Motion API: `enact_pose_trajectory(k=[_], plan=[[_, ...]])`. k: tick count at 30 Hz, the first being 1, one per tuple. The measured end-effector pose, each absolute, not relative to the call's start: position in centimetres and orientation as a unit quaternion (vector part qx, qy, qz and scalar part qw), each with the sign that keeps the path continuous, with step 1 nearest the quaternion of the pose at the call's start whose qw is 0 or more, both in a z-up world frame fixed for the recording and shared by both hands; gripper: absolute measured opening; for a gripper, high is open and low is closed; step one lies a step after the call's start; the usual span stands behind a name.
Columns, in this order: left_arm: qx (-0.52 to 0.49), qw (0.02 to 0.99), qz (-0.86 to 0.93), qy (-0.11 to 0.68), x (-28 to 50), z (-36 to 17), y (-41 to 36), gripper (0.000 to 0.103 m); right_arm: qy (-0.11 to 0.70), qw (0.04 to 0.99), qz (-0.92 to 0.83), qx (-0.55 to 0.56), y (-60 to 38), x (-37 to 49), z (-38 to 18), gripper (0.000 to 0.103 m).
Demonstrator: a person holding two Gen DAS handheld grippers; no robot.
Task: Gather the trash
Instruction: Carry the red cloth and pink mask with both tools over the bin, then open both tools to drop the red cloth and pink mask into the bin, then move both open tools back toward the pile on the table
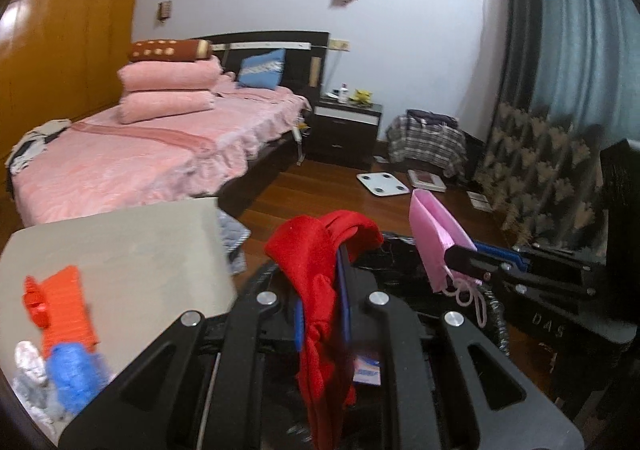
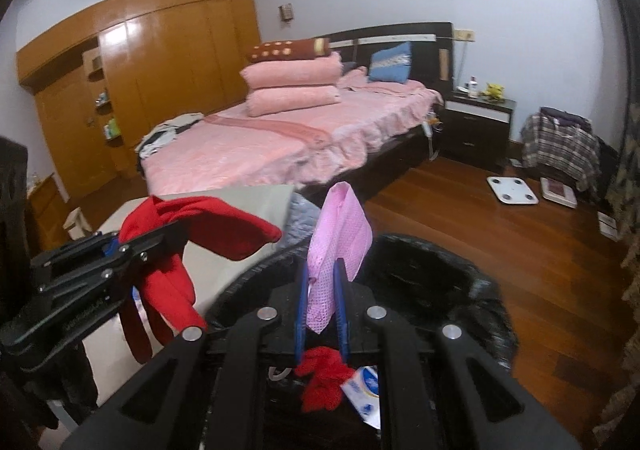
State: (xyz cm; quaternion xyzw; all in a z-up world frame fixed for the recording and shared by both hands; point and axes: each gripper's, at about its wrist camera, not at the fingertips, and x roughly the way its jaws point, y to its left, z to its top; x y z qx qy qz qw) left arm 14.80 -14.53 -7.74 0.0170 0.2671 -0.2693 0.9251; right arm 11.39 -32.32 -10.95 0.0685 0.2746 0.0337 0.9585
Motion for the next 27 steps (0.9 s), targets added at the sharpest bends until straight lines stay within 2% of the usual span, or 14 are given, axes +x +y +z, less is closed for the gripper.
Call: enact_pose_trajectory(k=[2,3,5,6,8,9,11,14,19,27], plan=[[0.019,0.919,-0.281,0.275,15.2,-8.2,-15.6,0.019,0.278,0.958,0.023,0.069,-33.3,11.2,-11.5,0.014],[0.020,0.916,-0.285,0.281,15.4,-8.6,-16.1,0.030,0.281,0.957,0.015,0.069,-33.9,11.2,-11.9,0.017],[0.022,0.910,-0.290,0.295,15.7,-9.2,-16.6,0.042,0.288,0.955,0.008,0.066,-34.5,11.1,-12.6,0.022],[0.024,0.906,-0.292,0.304,15.7,-9.7,-16.8,0.045,0.289,0.955,0.003,0.065,-34.8,11.1,-12.8,0.026],[0.032,0.900,-0.293,0.322,15.7,-10.8,-16.7,0.051,0.291,0.954,-0.001,0.069,-35.3,10.9,-13.2,0.039],[0.036,0.897,-0.291,0.330,15.5,-11.3,-16.5,0.053,0.291,0.954,-0.003,0.071,-35.5,10.8,-13.4,0.041],[0.039,0.891,-0.292,0.345,15.3,-12.2,-16.1,0.056,0.291,0.954,-0.004,0.071,-35.7,10.6,-13.7,0.049],[0.044,0.876,-0.296,0.379,15.1,-14.0,-15.1,0.058,0.290,0.954,-0.003,0.074,-35.5,10.4,-13.8,0.056],[0.046,0.862,-0.297,0.409,14.6,-15.6,-13.5,0.058,0.286,0.955,0.006,0.075,-34.8,10.7,-13.7,0.058],[0.042,0.870,-0.294,0.393,13.0,-14.8,-12.1,0.058,0.282,0.957,0.019,0.071,-33.5,10.6,-13.0,0.058]])
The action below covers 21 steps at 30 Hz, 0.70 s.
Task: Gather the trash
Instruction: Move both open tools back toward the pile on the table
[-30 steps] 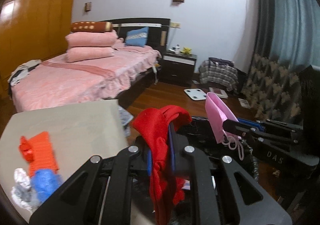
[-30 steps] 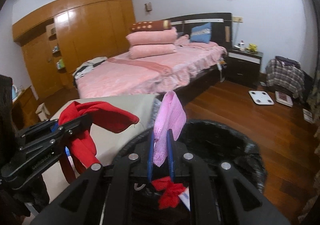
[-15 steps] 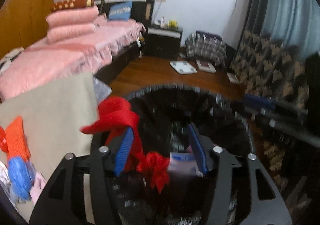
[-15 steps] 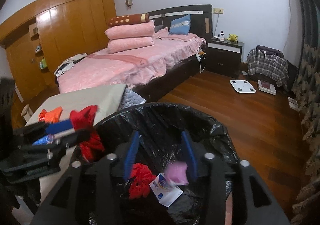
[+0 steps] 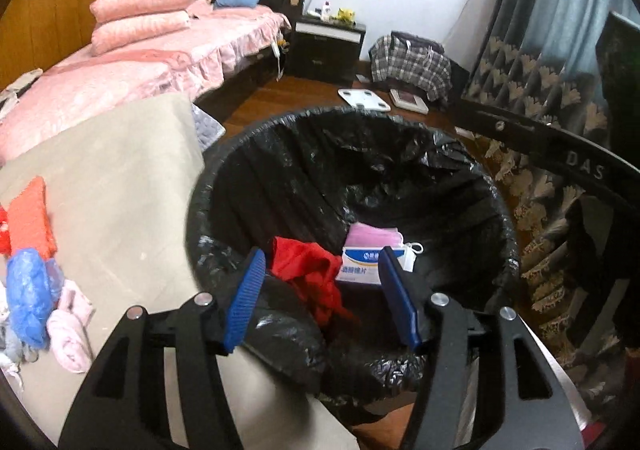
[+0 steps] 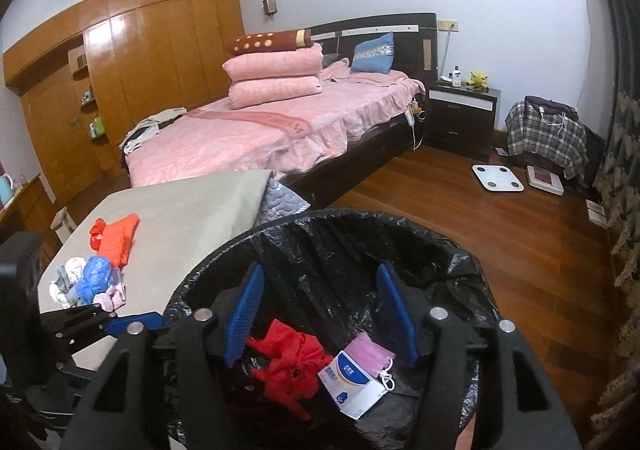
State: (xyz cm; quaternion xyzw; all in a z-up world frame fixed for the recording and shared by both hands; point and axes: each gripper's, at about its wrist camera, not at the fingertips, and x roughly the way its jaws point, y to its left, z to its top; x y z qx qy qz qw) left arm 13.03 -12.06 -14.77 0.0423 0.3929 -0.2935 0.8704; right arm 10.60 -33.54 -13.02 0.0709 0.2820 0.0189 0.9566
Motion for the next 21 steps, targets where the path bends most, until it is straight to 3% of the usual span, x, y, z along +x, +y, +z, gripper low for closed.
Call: enact_pose_trajectory(k=[7,17,21], plan=[[0.011,0.903,-0.252,0.348,12.4,-11.6,-8.5,0.061,0.272,0.959,0.034,0.069,-31.8,10.8,-12.1,0.065],[-0.028,0.941,-0.149,0.301,12.3,-8.4,-0.2,0.078,0.256,0.962,0.075,0.053,-25.8,12.0,-10.9,0.093],[-0.038,0.948,-0.108,0.296,12.2,-8.1,3.1,0.084,0.255,0.961,0.097,0.045,-22.5,12.7,-10.9,0.097]])
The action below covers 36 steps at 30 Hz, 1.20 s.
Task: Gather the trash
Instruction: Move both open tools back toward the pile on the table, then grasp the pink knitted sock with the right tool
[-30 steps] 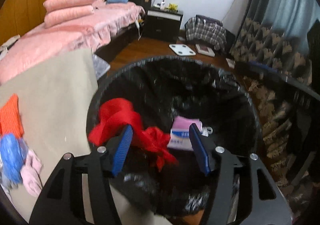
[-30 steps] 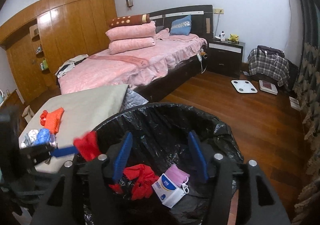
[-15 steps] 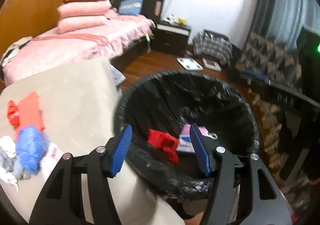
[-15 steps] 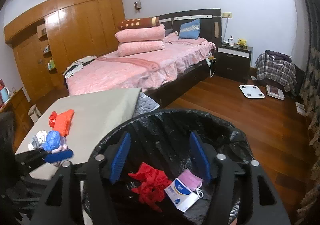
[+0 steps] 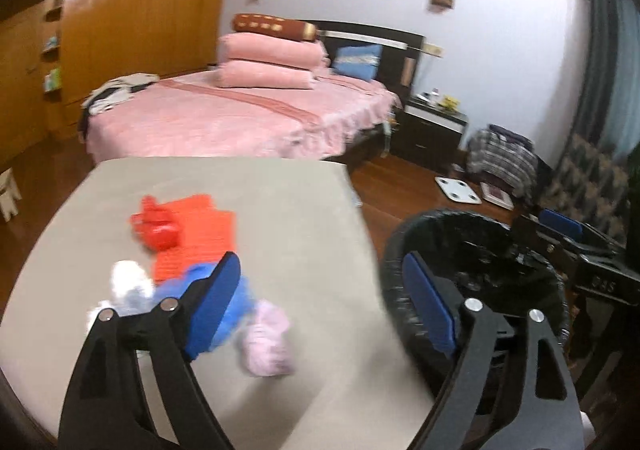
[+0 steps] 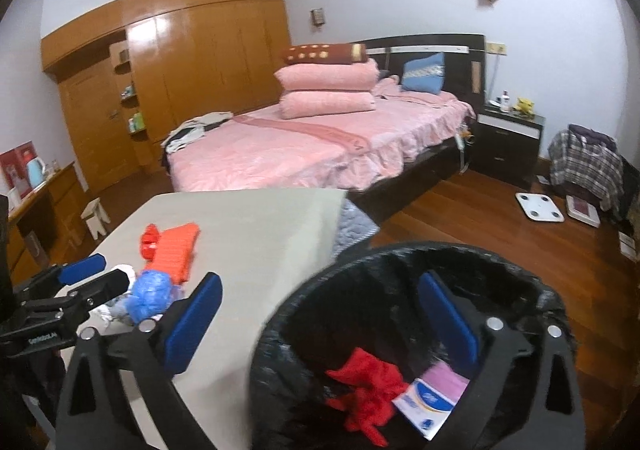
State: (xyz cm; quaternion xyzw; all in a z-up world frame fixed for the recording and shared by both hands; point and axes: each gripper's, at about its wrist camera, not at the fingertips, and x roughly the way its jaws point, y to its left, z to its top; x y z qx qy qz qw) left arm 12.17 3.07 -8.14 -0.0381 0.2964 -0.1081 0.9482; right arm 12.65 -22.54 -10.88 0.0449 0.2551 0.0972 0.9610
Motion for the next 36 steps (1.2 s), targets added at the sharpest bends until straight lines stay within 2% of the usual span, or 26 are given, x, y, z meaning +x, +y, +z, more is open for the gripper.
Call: enact_pose_trajectory(k=[15,21,27,34,36], plan=[[-0.044,0.953,-0.002,0.301,10.5,-10.1,13.0,0.086,0.296,0.937,0.185,0.015,-10.3,14.7,-15.3,0.097],[-0.045,0.950,0.016,0.309,10.0,-11.5,14.9,0.086,0.325,0.924,0.201,-0.002,-6.7,15.5,-18.4,0.091],[-0.043,0.948,0.023,0.314,10.1,-12.2,15.6,0.086,0.360,0.911,0.202,-0.013,-4.6,16.8,-20.8,0.081],[-0.048,0.947,0.020,0.317,10.2,-12.6,15.8,0.086,0.392,0.891,0.230,-0.023,-3.5,17.1,-22.0,0.057],[-0.049,0.947,0.016,0.317,10.3,-12.5,15.5,0.085,0.391,0.889,0.236,-0.027,-3.3,16.9,-22.0,0.053]])
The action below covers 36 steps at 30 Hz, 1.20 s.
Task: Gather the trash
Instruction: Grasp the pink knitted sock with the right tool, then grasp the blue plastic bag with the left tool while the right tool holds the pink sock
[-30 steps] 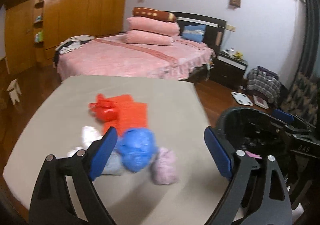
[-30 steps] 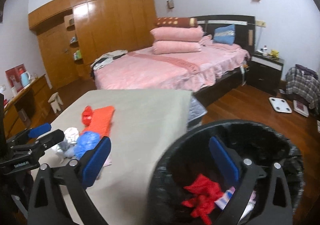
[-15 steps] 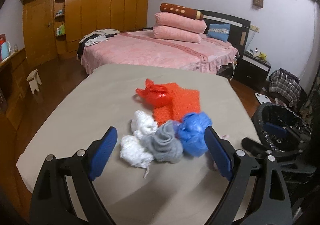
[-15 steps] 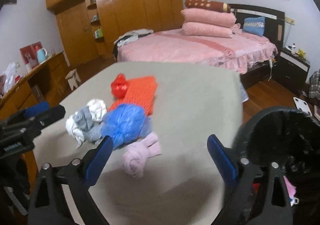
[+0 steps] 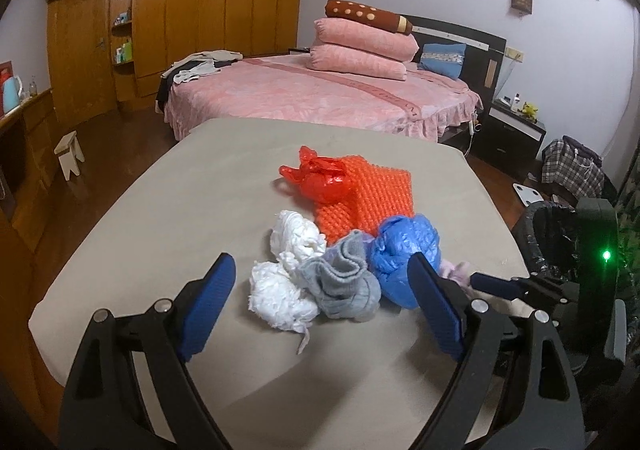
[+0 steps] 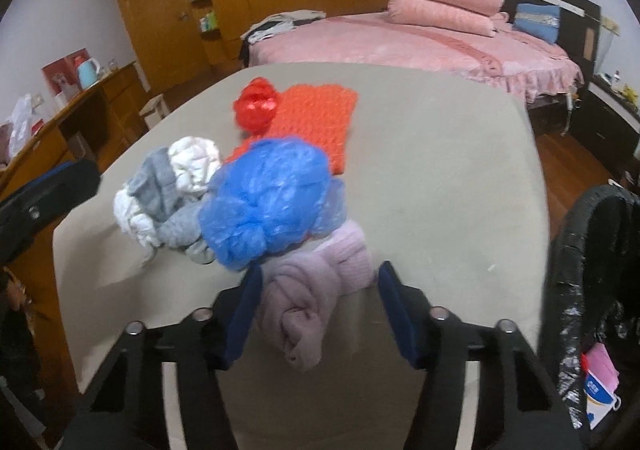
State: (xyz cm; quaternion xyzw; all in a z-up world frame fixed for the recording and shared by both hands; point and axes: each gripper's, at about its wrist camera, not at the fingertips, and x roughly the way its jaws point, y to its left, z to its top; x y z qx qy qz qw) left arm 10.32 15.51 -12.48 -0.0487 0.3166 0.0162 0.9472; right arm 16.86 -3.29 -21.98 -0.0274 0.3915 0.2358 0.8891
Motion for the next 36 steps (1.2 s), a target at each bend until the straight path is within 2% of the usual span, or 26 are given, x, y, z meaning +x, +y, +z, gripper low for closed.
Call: enact_pose_trajectory(k=[3,7,20,36], plan=[[-0.047,0.948,0.008,0.315,10.4,-12.4,14.9,0.083,0.395,0.882,0.256,-0.019,-3.4,16.6,-21.9,0.037],[-0.044,0.949,-0.001,0.312,10.7,-12.2,13.9,0.081,0.396,0.880,0.261,-0.014,-4.0,16.4,-21.7,0.034],[-0.030,0.949,-0.044,0.311,13.4,-12.8,10.1,0.068,0.352,0.912,0.208,0.020,-10.0,17.5,-17.4,0.034],[0.006,0.929,-0.033,0.368,18.2,-17.5,7.5,0.068,0.347,0.919,0.187,0.022,-12.6,19.1,-17.1,0.034]])
